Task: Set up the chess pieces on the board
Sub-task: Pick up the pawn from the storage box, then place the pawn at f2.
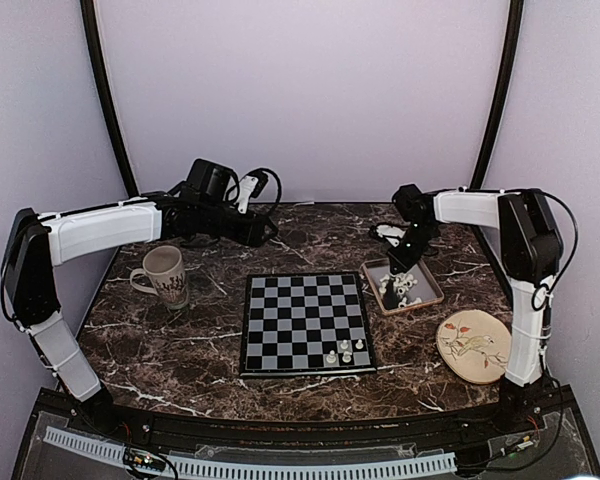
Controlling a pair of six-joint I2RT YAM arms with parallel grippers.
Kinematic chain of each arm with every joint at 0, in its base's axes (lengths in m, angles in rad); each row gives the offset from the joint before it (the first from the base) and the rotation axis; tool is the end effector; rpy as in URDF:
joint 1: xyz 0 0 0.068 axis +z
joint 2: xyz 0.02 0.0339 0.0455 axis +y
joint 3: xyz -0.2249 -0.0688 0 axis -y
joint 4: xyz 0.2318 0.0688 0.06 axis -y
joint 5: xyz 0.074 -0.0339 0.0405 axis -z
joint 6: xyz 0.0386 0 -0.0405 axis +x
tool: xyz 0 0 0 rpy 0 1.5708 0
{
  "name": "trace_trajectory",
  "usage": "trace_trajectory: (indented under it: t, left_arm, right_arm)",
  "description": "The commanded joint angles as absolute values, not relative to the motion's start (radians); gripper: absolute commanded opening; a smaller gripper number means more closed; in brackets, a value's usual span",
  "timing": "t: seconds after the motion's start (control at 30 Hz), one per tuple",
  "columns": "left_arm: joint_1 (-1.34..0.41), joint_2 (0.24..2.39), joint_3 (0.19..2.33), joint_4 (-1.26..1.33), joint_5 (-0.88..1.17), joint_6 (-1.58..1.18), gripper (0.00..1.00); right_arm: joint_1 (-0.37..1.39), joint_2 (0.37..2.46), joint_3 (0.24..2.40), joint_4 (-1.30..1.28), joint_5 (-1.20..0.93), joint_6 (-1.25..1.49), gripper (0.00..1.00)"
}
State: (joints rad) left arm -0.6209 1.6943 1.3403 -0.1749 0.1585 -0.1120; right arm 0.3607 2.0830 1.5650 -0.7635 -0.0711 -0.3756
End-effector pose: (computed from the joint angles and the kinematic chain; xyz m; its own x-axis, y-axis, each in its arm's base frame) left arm 0.3077 -0.2276 0.2560 -0.4844 0.2108 -0.8491 0.6351 0.7522 -0.1756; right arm 0.3671 0.1414 0.1391 -0.6982 -0.6544 -0.2904 -0.6741 0.7375 -0.0413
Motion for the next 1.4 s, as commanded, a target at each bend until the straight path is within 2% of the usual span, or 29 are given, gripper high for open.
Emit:
trace_trajectory:
  t: [0.0, 0.5, 0.83, 1.1, 1.37]
  left_arm:
    - [-0.621, 1.693, 1.357, -0.186, 0.171, -0.102, 0.54]
    - [-0.621, 1.697, 1.358, -0.186, 0.166, -0.107, 0.54]
    - [-0.621, 1.691, 1.345, -0.174, 0.133, -0.119, 0.54]
    - [-0.621, 1.683, 1.345, -0.176, 0.113, -0.115, 0.54]
    - [-0.621, 1.674, 1.345, -0.179, 0.101, -0.106, 0.54]
  right_arm:
    - [0.329, 2.028, 1.599, -0.777, -0.153, -0.348, 0.06]
    - [0.368, 1.878, 1.51, -0.77, -0.239, -0.383, 0.07]
    - [0.643, 1.752, 1.386, -0.751, -0.257, -0.526, 0.08]
    - [0.869, 1.83, 1.373, -0.792, -0.119, -0.612, 0.09]
    - [0.96, 1.903, 1.385, -0.84, -0.155, -0.643, 0.11]
